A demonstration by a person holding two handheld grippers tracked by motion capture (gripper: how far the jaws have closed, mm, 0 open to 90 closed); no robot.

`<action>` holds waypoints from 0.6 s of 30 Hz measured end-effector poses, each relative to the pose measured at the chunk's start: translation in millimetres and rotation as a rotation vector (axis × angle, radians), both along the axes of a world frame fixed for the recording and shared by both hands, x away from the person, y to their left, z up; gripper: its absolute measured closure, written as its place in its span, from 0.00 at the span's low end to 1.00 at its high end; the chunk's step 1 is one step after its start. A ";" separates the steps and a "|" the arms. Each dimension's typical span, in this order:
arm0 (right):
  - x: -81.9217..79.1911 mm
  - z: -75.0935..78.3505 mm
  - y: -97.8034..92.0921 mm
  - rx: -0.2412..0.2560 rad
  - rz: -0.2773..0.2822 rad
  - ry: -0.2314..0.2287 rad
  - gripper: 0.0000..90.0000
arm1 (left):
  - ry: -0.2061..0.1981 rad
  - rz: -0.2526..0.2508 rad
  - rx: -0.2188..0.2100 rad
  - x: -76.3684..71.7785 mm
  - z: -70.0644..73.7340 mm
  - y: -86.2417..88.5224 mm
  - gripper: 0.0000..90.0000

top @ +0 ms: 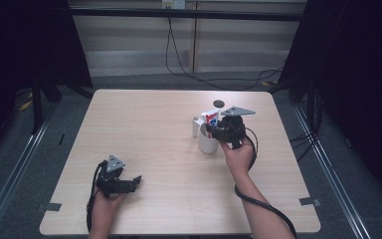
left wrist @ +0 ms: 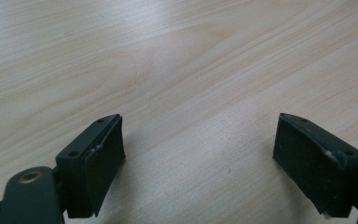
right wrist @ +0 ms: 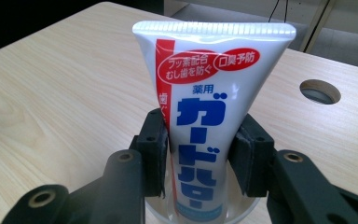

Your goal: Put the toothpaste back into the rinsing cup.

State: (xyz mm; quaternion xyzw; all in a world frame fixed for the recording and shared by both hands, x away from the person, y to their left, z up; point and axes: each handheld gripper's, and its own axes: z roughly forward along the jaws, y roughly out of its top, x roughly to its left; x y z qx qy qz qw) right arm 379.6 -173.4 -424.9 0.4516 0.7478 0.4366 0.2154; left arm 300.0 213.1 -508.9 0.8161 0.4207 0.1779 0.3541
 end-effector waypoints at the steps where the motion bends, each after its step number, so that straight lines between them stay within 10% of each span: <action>1: -0.2 -0.7 -0.3 -0.004 0.002 0.001 0.67 | 0.001 0.000 0.001 0.0 0.1 0.0 0.18; 18: -2.8 -6.9 -1.7 0.000 0.005 0.018 0.65 | 0.001 0.001 0.002 0.0 0.1 0.0 0.18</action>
